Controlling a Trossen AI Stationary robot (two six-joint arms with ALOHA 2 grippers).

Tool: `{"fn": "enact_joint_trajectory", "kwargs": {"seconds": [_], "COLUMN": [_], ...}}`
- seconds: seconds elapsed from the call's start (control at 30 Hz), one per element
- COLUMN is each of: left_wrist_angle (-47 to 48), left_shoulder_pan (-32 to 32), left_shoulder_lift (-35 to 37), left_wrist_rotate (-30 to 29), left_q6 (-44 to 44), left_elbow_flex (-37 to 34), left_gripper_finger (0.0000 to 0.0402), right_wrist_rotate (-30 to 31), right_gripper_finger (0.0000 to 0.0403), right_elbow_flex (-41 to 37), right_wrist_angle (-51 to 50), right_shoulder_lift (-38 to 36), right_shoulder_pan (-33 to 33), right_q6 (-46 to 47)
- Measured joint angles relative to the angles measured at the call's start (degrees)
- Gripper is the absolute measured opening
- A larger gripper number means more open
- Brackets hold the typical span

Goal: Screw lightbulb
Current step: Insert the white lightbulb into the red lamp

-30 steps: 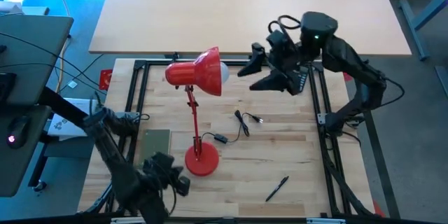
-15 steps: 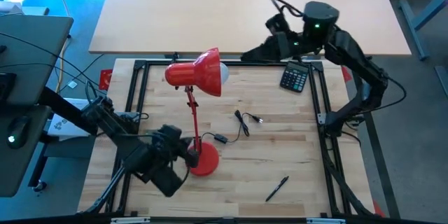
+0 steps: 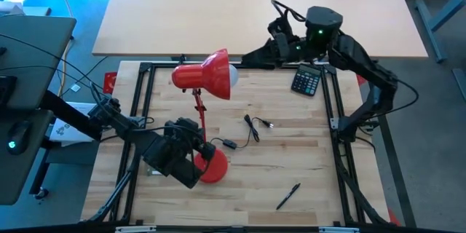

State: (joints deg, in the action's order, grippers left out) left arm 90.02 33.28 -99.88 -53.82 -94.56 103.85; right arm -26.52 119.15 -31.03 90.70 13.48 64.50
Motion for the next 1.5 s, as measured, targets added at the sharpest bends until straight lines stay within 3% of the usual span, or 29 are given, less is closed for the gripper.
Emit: {"fn": "enact_joint_trajectory", "kwargs": {"seconds": [0.53,0.8,0.87,0.97,1.13,1.2,1.33,1.5], "left_wrist_angle": [0.00,-0.02,0.00,0.00,0.00,-0.01,-0.02,-0.02], "left_shoulder_pan": [0.17,0.17,0.17,0.22,0.91,1.07,2.07,3.33], "left_shoulder_lift": [0.00,0.00,0.00,0.00,0.00,0.00,0.00,-0.02], "left_wrist_rotate": [1.17,1.22,1.48,3.37,3.95,3.72,3.76,3.48], "left_q6": [-0.29,0.17,0.19,0.22,0.24,0.35,0.33,0.26], "left_elbow_flex": [0.00,0.00,0.00,0.00,0.00,0.00,0.00,0.00], "left_gripper_finger": [0.0000,0.0000,0.0000,0.0000,0.0000,0.0000,0.0000,0.0000], "right_wrist_rotate": [0.99,-1.00,-0.09,1.34,-6.98,-3.98,8.47,15.34], "right_gripper_finger": [0.0289,0.0330,0.0339,0.0343,0.0343,0.0343,0.0343,0.0343], "right_elbow_flex": [0.02,0.02,0.02,0.02,0.02,0.02,0.00,0.05], "right_wrist_angle": [-0.78,-10.47,-10.71,-10.65,-10.76,-9.59,-8.16,-11.68], "right_shoulder_lift": [-0.15,-0.46,-0.47,-0.47,-0.47,-0.63,-3.48,-7.98], "right_shoulder_pan": [0.38,0.78,0.78,0.85,-0.81,-2.32,-4.59,-5.39], "right_q6": [-1.65,-7.90,-6.06,4.36,5.74,5.79,1.80,0.53]}}
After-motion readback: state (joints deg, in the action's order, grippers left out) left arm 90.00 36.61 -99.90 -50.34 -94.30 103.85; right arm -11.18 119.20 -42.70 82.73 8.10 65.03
